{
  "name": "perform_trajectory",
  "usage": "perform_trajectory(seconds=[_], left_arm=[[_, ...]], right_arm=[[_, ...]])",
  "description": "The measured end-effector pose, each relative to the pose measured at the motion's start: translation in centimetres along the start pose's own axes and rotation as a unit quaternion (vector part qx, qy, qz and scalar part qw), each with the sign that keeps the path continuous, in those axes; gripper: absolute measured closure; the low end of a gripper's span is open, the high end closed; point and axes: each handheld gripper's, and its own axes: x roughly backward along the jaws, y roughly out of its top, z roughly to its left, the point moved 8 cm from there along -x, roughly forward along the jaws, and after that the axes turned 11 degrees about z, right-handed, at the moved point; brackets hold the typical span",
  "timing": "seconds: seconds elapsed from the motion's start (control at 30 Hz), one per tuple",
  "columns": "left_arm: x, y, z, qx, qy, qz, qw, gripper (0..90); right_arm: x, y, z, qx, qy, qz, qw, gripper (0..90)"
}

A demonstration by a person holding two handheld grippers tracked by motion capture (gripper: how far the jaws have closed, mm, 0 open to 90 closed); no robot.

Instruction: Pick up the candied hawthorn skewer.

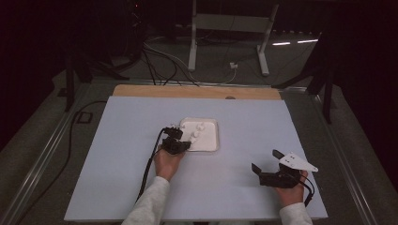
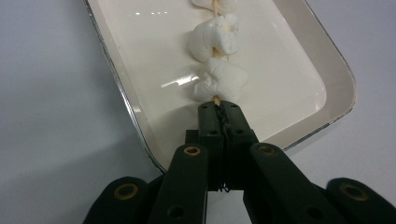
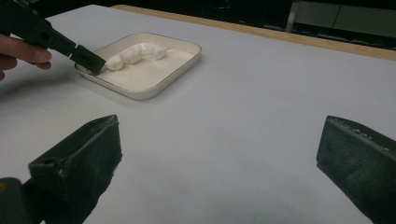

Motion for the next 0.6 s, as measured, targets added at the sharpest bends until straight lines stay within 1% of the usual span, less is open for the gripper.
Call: perform_trajectory(seconds=[0.17, 0.33, 0.43, 0.6], left_arm=[[0.9, 0.1, -0.5, -0.015, -0.001, -0.015, 0.9998, 90.0], [2.3, 0.2, -0.8, -0.022, -0.009, -0.034, 0.9991, 90.0], [3.1, 0.2, -0.8, -0.018, -0.017, -0.050, 0.9985, 90.0], [4.2, -0.1, -0.7, -0.020, -0.029, -0.068, 0.9971, 90.0]], right_arm=[[0.0, 0.0, -0.1, -0.001, -0.001, -0.001, 1.0000, 0.0], [0.0, 0.0, 0.0, -0.001, 0.000, 0.000, 1.0000, 0.0], [0.0, 0.0, -0.1, 0.000, -0.001, 0.000, 1.0000, 0.0], [0.0, 0.0, -0.1, -0.001, 0.000, 0.000, 1.0000, 0.0]])
